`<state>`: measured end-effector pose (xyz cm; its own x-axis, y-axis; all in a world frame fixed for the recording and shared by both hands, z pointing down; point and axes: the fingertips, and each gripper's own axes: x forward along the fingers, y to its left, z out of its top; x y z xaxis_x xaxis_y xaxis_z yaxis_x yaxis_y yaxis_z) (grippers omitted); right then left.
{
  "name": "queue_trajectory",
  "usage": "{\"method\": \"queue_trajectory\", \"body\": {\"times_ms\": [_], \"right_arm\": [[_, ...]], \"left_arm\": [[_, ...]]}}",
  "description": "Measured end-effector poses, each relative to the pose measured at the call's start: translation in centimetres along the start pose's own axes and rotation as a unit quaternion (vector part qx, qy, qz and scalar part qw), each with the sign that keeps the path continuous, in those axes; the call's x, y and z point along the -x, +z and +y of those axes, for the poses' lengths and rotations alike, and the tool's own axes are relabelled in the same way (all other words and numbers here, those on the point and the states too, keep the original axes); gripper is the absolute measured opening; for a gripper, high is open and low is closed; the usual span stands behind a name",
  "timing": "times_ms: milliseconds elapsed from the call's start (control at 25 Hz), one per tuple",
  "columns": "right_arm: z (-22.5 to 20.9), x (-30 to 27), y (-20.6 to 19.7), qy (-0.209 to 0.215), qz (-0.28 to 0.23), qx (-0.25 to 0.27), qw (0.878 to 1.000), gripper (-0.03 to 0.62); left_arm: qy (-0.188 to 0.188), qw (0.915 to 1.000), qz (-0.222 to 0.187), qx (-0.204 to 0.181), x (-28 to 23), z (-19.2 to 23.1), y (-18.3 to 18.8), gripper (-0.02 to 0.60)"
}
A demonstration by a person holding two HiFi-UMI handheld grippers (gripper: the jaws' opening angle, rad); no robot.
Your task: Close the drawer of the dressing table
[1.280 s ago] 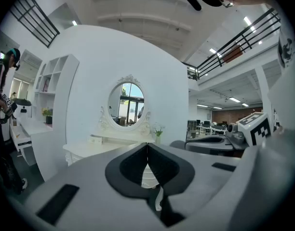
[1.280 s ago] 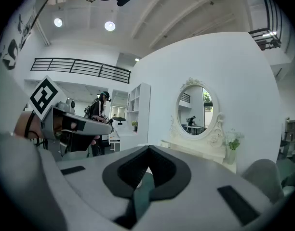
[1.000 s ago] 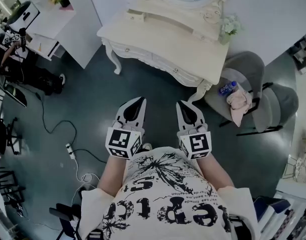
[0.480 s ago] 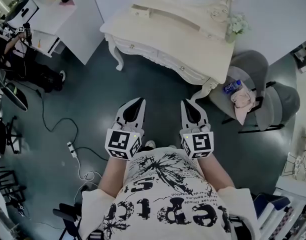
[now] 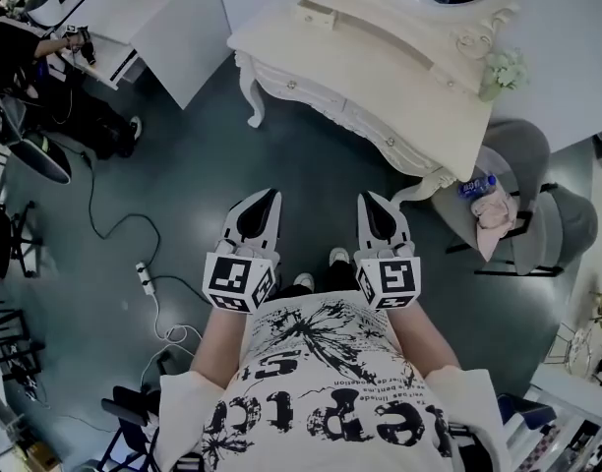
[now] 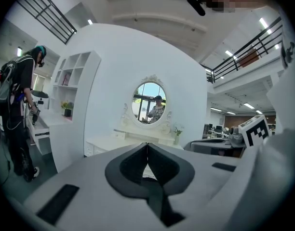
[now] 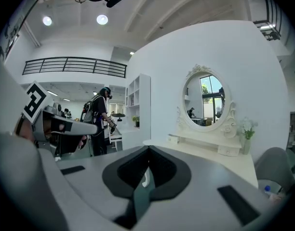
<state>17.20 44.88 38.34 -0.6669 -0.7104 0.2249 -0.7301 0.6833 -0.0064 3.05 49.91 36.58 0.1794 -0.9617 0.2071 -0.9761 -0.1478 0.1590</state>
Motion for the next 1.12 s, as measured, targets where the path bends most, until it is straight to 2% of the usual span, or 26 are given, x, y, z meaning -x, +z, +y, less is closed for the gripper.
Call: {"method": "queue_trajectory", "body": {"times_ms": [200,360,680,800,1120], "right_arm": [[-0.4,-4.8,-0.1,0.030,0.005,0.005,1.000,0.017],[-2.5,-10.2,0.4,0.054,0.004,0.009,0.998,0.017],[-12.2,-22.1,5.4,0.073,-0.023,0.017,0.997,0.017],[-15.9,-26.1,6.8,0.076,-0.024,0.023,0.997,0.017],[-22.5,-33.3,7.5,0.067,-0.006,0.016,0.998,0.017]], "left_arm": [[0.031,0.9995,0.002,0.008,-2.3,3.2,0.0,0.020],[0.053,0.9986,0.002,0.007,-6.8,5.6,0.8,0.020],[0.085,0.9963,-0.009,0.004,-20.9,9.7,6.3,0.020],[0.085,0.9962,-0.016,0.000,-26.1,10.4,8.5,0.020],[0.074,0.9971,0.011,0.010,-36.0,12.5,9.0,0.020]]}}
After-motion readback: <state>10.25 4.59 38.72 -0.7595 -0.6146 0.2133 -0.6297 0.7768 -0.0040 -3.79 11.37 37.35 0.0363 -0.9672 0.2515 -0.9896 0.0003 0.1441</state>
